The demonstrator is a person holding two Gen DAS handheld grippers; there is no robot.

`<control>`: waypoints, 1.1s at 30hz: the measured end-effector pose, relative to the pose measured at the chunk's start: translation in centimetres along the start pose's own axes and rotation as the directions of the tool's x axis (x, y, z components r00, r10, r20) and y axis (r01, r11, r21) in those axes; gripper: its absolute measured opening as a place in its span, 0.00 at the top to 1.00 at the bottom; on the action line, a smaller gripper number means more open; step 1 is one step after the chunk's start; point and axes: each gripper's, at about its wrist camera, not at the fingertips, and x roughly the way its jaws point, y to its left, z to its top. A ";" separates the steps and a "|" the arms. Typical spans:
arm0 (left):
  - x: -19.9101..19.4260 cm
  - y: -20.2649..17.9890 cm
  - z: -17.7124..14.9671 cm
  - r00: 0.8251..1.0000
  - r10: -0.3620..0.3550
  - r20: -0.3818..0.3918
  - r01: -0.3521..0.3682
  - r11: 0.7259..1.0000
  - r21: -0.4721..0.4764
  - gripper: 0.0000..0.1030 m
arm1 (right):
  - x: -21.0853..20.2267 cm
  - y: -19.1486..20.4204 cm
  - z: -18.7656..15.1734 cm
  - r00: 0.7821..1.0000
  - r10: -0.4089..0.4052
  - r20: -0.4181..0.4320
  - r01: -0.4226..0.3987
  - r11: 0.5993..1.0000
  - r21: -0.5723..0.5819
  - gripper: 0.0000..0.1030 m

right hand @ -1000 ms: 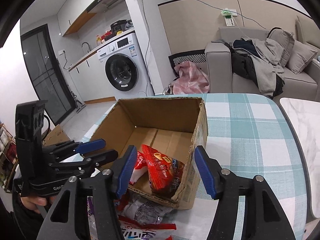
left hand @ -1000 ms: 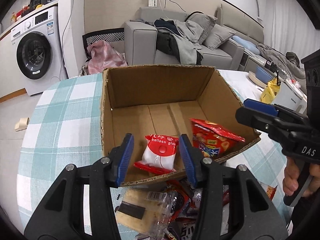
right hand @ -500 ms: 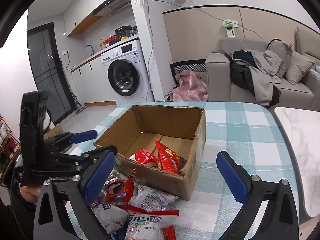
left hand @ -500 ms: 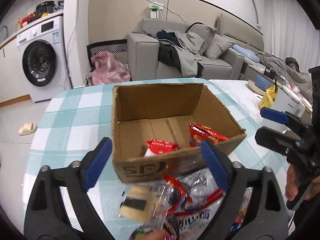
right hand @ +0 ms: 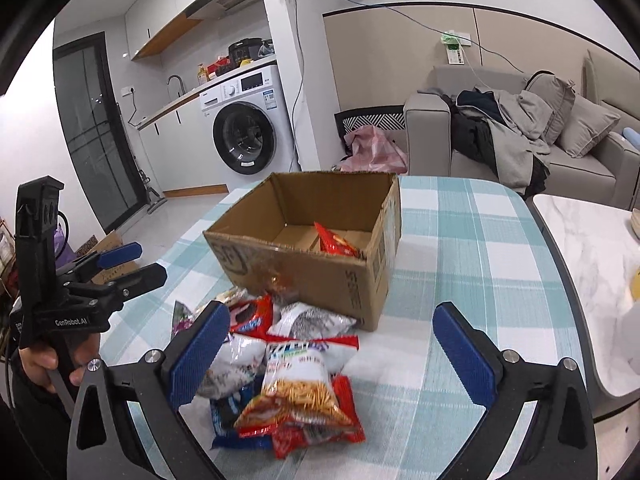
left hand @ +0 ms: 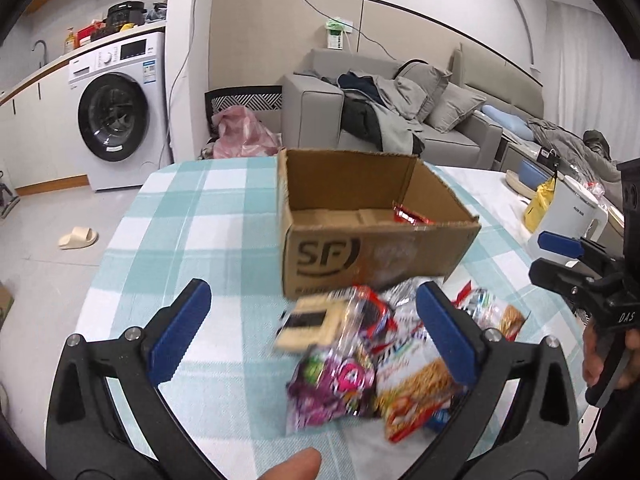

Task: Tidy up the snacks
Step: 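Move both grippers back from the box toward the snack pile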

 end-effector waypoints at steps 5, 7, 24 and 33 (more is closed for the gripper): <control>-1.3 0.5 -2.3 1.000 0.009 -0.013 -0.009 1.000 -0.008 0.01 | -0.3 0.3 -1.9 1.000 -0.008 -0.026 0.009 1.000 0.007 0.00; -1.4 0.3 -3.0 1.000 0.016 -0.024 -0.016 1.000 -0.004 0.01 | -0.3 0.2 -2.7 0.999 -0.012 -0.045 0.012 1.000 0.010 0.00; -0.4 0.8 -5.6 0.996 0.019 -0.084 -0.022 0.999 -0.035 0.01 | 0.1 -0.3 -6.1 0.992 -0.010 -0.124 0.012 1.000 0.012 0.00; 0.0 0.2 -6.4 0.994 -0.013 -0.108 0.009 0.999 -0.038 0.01 | 1.6 0.0 -6.4 0.985 0.034 -0.168 -0.029 0.999 0.033 0.00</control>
